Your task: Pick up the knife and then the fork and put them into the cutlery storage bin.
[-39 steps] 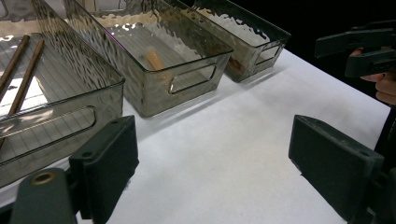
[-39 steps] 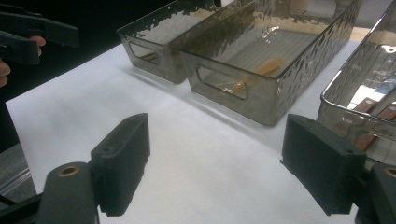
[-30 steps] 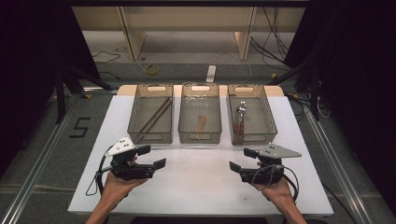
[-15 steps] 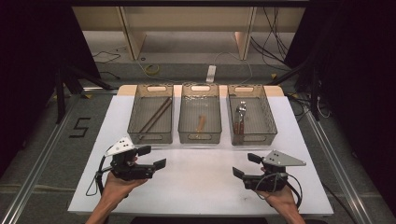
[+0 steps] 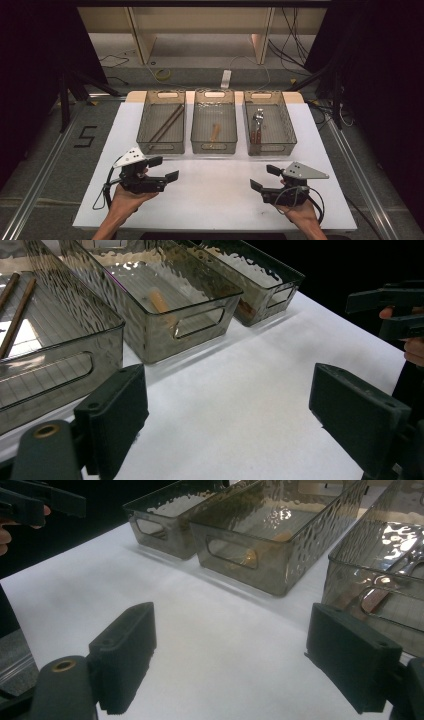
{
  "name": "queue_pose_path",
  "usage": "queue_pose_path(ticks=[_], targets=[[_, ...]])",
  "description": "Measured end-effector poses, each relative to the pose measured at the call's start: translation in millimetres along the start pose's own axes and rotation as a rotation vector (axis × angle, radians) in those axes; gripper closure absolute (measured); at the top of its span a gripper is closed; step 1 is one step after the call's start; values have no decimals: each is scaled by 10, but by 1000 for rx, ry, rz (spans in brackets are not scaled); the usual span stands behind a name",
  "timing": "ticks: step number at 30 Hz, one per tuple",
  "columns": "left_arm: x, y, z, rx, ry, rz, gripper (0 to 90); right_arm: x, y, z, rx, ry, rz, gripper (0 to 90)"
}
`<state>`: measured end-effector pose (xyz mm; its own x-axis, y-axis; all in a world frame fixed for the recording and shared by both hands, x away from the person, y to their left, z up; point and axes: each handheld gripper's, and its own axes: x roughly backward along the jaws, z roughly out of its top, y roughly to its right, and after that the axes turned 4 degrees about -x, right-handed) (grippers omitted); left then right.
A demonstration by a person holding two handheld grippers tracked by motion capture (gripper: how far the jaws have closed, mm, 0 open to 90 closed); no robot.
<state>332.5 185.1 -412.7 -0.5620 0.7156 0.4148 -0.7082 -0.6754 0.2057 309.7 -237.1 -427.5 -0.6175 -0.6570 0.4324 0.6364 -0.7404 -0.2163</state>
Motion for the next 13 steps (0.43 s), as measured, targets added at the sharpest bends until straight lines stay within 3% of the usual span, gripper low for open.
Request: queue_pose_path(ticks=[13], targets=[[0, -1, 2, -1, -3, 1, 150, 5, 10, 4, -1, 3, -1, 206]])
